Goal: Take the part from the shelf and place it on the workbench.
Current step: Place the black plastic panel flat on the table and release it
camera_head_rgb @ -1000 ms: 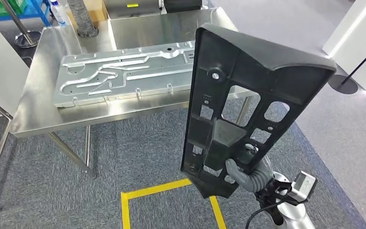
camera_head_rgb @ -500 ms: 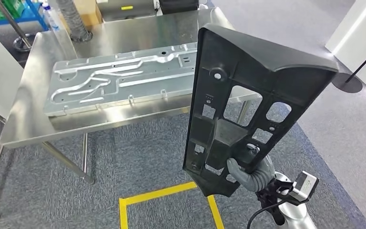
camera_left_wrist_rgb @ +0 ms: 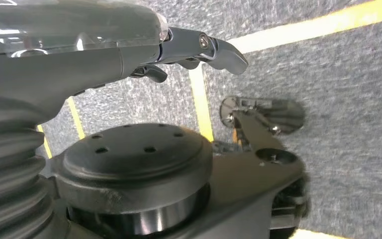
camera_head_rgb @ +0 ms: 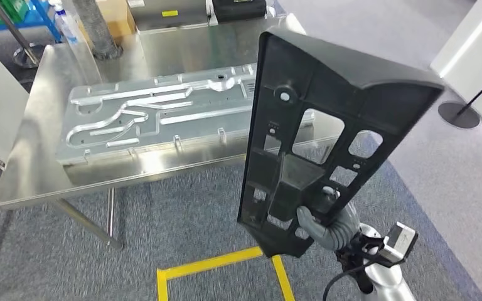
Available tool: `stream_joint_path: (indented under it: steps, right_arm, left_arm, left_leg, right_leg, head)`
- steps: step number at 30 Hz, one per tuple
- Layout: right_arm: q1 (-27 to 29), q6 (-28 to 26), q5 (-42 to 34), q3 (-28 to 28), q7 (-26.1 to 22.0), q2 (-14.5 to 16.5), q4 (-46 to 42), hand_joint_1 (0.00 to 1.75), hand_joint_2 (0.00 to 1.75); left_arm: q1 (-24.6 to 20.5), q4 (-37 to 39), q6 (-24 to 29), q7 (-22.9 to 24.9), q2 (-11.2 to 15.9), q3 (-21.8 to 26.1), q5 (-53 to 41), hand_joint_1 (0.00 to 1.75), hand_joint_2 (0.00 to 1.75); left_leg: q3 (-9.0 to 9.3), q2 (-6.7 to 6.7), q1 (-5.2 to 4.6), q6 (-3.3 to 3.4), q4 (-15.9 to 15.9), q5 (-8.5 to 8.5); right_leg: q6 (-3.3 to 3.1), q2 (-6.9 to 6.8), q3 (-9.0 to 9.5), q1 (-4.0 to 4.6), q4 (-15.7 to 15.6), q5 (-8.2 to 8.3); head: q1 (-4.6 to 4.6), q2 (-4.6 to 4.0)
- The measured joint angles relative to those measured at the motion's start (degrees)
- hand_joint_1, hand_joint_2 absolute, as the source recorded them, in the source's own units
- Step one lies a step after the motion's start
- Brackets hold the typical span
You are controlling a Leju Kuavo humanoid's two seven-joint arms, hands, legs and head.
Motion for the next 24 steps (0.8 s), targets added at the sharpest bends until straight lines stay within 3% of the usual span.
stream_joint_path:
  steps: [3,4,5,6,7,9,10,13,15,18,19,20,21,24]
  right_arm:
    - [-0.19,0.69,-0.13,0.08,-0.03,0.02,0.23,1.41,1.75]
    - [-0.21,0.93,-0.22,0.09,-0.05,0.02,0.42,1.41,1.75]
    - [-0.27,1.13,-0.33,0.10,-0.09,0.01,0.64,1.41,1.75]
    - [-0.38,1.27,-0.44,0.11,-0.13,0.01,0.86,1.41,1.75]
    - [-0.53,1.41,-0.56,0.11,-0.16,0.00,1.06,1.41,1.75]
    - [-0.91,1.63,-0.79,0.14,-0.27,-0.02,1.50,1.41,1.75]
    - [-1.07,1.75,-0.93,0.17,-0.36,-0.03,1.71,1.41,1.75]
    - [-1.58,2.14,-1.41,0.24,-0.71,-0.11,2.14,1.41,1.75]
    - [-2.04,2.37,-1.64,0.25,-0.87,-0.19,2.34,1.41,1.75]
    - [-2.49,2.57,-1.84,0.44,-0.94,-0.20,2.58,1.41,1.75]
    - [-2.53,2.60,-1.87,0.54,-0.94,-0.20,2.69,1.41,1.75]
    - [-2.55,2.61,-1.90,0.60,-0.93,-0.20,2.79,1.41,1.75]
    - [-2.61,2.62,-1.93,0.66,-0.93,-0.20,2.87,1.41,1.75]
    - [-3.04,2.64,-2.01,0.90,-0.88,-0.20,2.96,1.41,1.75]
  left_arm:
    - [-0.17,0.00,0.13,0.02,-0.03,0.21,0.58,0.00,1.75]
    - [-0.13,0.00,0.21,0.02,-0.04,0.30,0.76,0.00,1.75]
    - [-0.05,0.00,0.31,0.03,-0.05,0.40,0.90,0.00,1.75]
    - [0.02,0.00,0.39,0.03,-0.06,0.50,0.96,0.00,1.75]
    - [0.05,0.00,0.46,0.02,-0.07,0.60,0.98,0.00,1.75]
    - [0.00,-0.01,0.55,0.01,-0.09,0.82,1.01,0.00,1.75]
    - [-0.08,-0.01,0.59,0.01,-0.09,0.95,1.06,0.00,1.75]
    - [-0.25,0.00,0.70,0.01,-0.09,1.26,1.33,0.00,1.75]
    - [-0.33,0.00,0.76,-0.02,-0.10,1.33,1.48,0.00,1.75]
    - [-0.31,0.00,0.79,-0.04,-0.11,1.42,1.56,0.00,1.75]
    - [-0.22,0.00,0.79,-0.04,-0.11,1.45,1.60,0.00,1.75]
    - [-0.14,0.00,0.79,-0.05,-0.11,1.48,1.63,0.00,1.75]
    - [-0.09,0.00,0.79,-0.08,-0.11,1.50,1.68,0.00,1.75]
    - [-0.06,0.00,0.74,-0.25,-0.11,1.61,1.83,0.00,1.75]
  left_leg:
    - [1.13,0.00,0.01,0.41,-0.24,-0.86]
    - [1.50,-0.03,0.00,0.39,-0.22,-1.26]
    - [1.99,-0.05,0.00,0.34,-0.20,-1.70]
    - [2.66,-0.08,0.01,0.25,-0.17,-2.21]
    - [3.44,-0.08,0.01,0.11,-0.12,-2.83]
    - [4.58,-0.09,-0.07,-0.42,0.09,-4.07]
    - [4.73,-0.08,-0.10,-0.76,0.12,-4.57]
    - [4.79,0.01,-0.08,-1.68,0.83,-5.03]
    - [3.23,0.05,0.07,-2.12,4.28,-5.51]
    - [-3.77,0.06,0.53,-2.90,15.37,-9.36]
    - [-5.87,0.06,0.69,-3.10,17.85,-10.52]
    - [-7.04,0.06,0.80,-3.16,18.31,-10.60]
    - [-7.28,0.07,0.88,-3.15,16.80,-9.43]
    - [-4.87,0.09,0.82,-2.56,5.80,-1.23]
  right_leg:
    - [0.56,-0.02,-6.74,-0.05,9.96,-4.20]
    - [0.76,-0.03,-8.70,-0.11,11.99,-4.81]
    - [0.87,-0.05,-9.72,-0.18,12.10,-4.31]
    - [0.91,-0.07,-9.62,-0.29,10.01,-2.44]
    - [0.94,-0.12,-8.69,-0.40,6.30,0.47]
    - [0.58,-0.24,-6.82,-0.33,-0.45,5.03]
    - [0.20,-0.26,-6.41,-0.19,-2.13,6.12]
    - [-1.11,-0.08,-6.02,0.00,-2.92,6.08]
    - [-1.79,-0.04,-5.07,-0.09,-3.36,5.68]
    - [-2.22,-0.08,-3.57,-0.05,-3.62,4.56]
    - [-2.22,-0.05,-2.99,-0.02,-3.62,4.07]
    - [-2.19,-0.02,-2.31,-0.01,-3.62,3.55]
    - [-2.12,0.03,-1.55,-0.01,-3.63,3.00]
    - [-1.63,0.14,0.71,0.02,-3.69,1.31]
  head:
    - [-0.01,0.00]
    - [-0.01,0.00]
    - [-0.01,0.00]
    - [-0.01,0.00]
    - [-0.01,0.00]
    - [0.00,0.00]
    - [0.01,0.00]
    - [0.01,0.00]
    - [0.01,0.00]
    - [0.01,0.00]
    - [0.01,0.00]
    - [0.01,0.00]
    - [0.01,0.00]
    - [0.01,0.00]
